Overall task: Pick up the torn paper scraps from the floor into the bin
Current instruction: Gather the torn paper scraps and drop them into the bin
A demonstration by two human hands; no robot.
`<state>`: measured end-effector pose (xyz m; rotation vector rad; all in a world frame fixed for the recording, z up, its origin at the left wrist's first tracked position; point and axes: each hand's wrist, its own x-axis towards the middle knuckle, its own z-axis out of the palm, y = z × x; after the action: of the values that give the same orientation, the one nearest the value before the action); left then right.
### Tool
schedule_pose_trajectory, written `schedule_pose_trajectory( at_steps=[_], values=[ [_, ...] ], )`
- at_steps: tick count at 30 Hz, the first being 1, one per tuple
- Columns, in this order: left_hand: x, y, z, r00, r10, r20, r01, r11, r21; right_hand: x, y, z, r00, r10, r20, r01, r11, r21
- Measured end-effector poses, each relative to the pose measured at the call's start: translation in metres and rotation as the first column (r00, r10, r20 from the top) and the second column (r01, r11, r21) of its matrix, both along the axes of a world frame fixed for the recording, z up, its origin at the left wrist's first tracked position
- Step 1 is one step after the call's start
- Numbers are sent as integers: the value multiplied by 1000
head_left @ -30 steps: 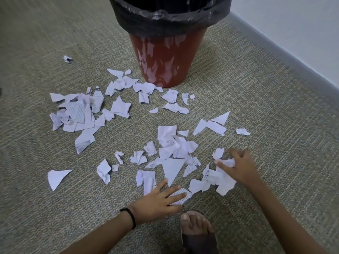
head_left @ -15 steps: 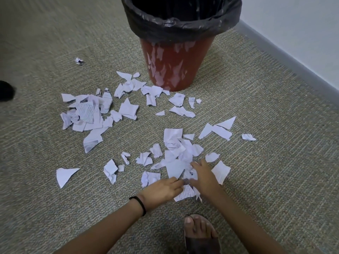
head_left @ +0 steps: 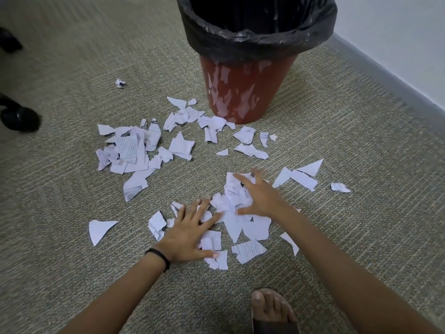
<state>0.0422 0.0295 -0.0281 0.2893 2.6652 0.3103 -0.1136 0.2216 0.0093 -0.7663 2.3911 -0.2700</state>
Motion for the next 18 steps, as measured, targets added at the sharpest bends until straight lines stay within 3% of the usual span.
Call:
schedule_pose_trajectory(
  at_steps=[3, 6, 10, 15, 18],
  values=[
    [0, 7, 1, 983, -139, -121, 116, 976, -183, 7, -15, -5, 987, 157, -40, -150, 979, 140],
    [3, 10, -3, 976, -214, -35, 208, 971, -118, 25, -21, -7, 960, 256, -114, -229, 951, 207],
    [8, 18, 0, 952, -256, -170, 253, 967, -39, 41, -19, -5, 938, 286, -196, -257, 953, 159],
    [11, 15, -2, 948, -135, -289, 168, 982, 92, 45, -12, -6, 932, 283, -228, -269, 959, 93],
    [0, 10, 6, 983, 37, -179, 19, 954, 299, 39, -10, -7, 948, 249, -198, -238, 968, 80]
  ],
)
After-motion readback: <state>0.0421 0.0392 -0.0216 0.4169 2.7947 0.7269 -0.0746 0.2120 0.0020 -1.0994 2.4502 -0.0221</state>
